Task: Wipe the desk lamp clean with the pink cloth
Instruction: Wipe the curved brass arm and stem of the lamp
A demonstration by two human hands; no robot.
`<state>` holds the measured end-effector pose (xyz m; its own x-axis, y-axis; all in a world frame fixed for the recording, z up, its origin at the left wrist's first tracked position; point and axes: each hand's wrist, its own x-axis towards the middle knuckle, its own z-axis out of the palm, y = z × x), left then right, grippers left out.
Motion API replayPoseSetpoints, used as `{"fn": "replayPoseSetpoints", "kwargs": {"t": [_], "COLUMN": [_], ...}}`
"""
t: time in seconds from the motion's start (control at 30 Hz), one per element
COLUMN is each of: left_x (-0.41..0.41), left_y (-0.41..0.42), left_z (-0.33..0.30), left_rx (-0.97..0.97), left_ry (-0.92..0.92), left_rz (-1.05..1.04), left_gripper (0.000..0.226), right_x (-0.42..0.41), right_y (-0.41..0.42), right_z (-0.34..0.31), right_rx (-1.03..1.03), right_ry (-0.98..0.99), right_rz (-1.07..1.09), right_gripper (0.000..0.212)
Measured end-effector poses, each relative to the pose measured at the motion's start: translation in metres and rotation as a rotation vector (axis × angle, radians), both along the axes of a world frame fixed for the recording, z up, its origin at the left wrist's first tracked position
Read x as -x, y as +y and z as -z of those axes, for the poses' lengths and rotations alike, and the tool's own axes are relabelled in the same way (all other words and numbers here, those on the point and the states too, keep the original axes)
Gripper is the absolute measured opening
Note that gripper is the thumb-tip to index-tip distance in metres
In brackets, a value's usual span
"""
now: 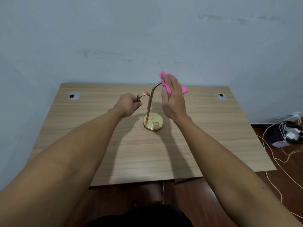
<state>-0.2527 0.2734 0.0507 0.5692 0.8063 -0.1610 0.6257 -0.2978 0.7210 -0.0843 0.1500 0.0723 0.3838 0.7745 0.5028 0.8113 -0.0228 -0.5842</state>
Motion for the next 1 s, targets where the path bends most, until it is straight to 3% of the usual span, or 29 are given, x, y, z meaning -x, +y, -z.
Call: {"fn": "replayPoseSetpoints", "kwargs": {"t": [0.07, 0.1, 0.3, 0.4, 0.5, 0.6, 0.8, 0.9, 1.0], "left_x": [0.0, 0.0, -0.001, -0.001, -0.001, -0.001, -0.001, 0.0, 0.0], "left_y": [0.0, 0.0, -0.001, -0.001, -0.002, -0.003, -0.003, -0.002, -0.002], "left_z": [-0.001, -0.001, -0.001, -0.001, -0.003, -0.003, -0.003, -0.003, -0.004], "left_rx": [-0.008, -0.013, -0.027, -0.029, -0.032, -0.038, -0.052, -0.05, -0.067], "left_ry": [0.011, 0.013, 0.01, 0.017, 0.022, 0.026, 0.025, 0.032, 0.044], "left_rz": [0.0, -0.001, -0.002, -0.005, -0.002, 0.012, 0.024, 0.027, 0.037], "left_gripper": [0.026, 0.026, 0.027, 0.027, 0.026, 0.026, 0.025, 0.025, 0.028], "right_x": [0.01, 0.016, 0.034, 0.035, 0.044, 0.052, 0.059, 0.05, 0.036], "right_y": [0.004, 0.006, 0.003, -0.007, -0.017, -0.029, -0.005, 0.01, 0.022], "right_z": [-0.003, -0.001, 0.028, 0.048, 0.058, 0.055, 0.013, -0.019, -0.044], "right_rx": [0.0, -0.001, 0.096, 0.075, 0.074, 0.082, -0.137, -0.236, -0.391], "right_ry": [0.186, 0.186, -0.186, -0.193, -0.059, 0.246, 1.418, 1.692, 1.866], "right_rz": [0.082, 0.103, -0.036, -0.133, -0.206, -0.177, 0.229, 0.308, 0.345], "right_gripper": [0.064, 0.067, 0.077, 0.075, 0.071, 0.059, 0.035, 0.055, 0.038]}}
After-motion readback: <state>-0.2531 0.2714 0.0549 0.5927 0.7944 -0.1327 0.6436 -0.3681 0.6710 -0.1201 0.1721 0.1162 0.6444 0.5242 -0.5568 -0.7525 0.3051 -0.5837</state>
